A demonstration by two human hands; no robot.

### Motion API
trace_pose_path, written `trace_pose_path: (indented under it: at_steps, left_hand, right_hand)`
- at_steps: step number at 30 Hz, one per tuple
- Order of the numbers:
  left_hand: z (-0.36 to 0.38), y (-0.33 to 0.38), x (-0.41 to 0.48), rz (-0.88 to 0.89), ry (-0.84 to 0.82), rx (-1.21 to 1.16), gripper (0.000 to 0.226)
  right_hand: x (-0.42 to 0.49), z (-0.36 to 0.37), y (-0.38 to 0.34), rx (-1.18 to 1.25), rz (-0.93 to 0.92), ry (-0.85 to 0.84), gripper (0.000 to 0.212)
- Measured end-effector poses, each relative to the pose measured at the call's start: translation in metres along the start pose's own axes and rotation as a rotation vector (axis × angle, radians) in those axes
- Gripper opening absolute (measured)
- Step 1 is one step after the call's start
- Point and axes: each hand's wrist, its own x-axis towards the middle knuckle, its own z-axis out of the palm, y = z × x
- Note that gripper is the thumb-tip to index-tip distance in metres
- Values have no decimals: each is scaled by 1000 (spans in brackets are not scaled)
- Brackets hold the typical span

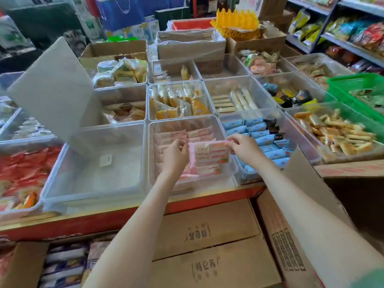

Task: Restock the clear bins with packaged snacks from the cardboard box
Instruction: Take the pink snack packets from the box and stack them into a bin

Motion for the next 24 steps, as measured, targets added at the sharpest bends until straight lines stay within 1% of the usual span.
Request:
trace_pose_path:
  at_steps: [3, 5, 9, 12, 14, 16, 20, 22, 24]
  left_hand:
    - [19, -22, 9, -26, -145, 36, 12]
    - [28, -31, 13, -26, -202, 98, 12]
    - [37, -35, 24, 14, -252, 169, 15]
    - [41, -38, 33, 13, -299, 210, 26]
    - [44, -41, 37, 24, -314, 210, 19]
    - [45, -41, 39, 29, -308, 175, 13]
    - [44, -33, 43, 61, -286, 118, 11]
    - [42, -34, 45, 101, -313, 180, 10]
    - [40, -40, 45, 115, -393, 291, 10]
  right_hand:
    - [15, 15, 21, -78, 50, -32, 19]
    - [21, 22, 30, -162, 89, -66, 20]
    - [34, 31, 39, -214, 127, -68, 19]
    - [41, 36, 42, -231, 130, -54, 21]
    - [41, 37, 43, -210, 136, -41, 21]
    - [40, 35, 42, -180, 122, -16, 20]
    - [39, 26, 41, -168, 44, 37, 18]
    - [39, 26, 41, -196, -2, 8, 17]
    - [40, 29, 39, -237, -39, -60, 16]
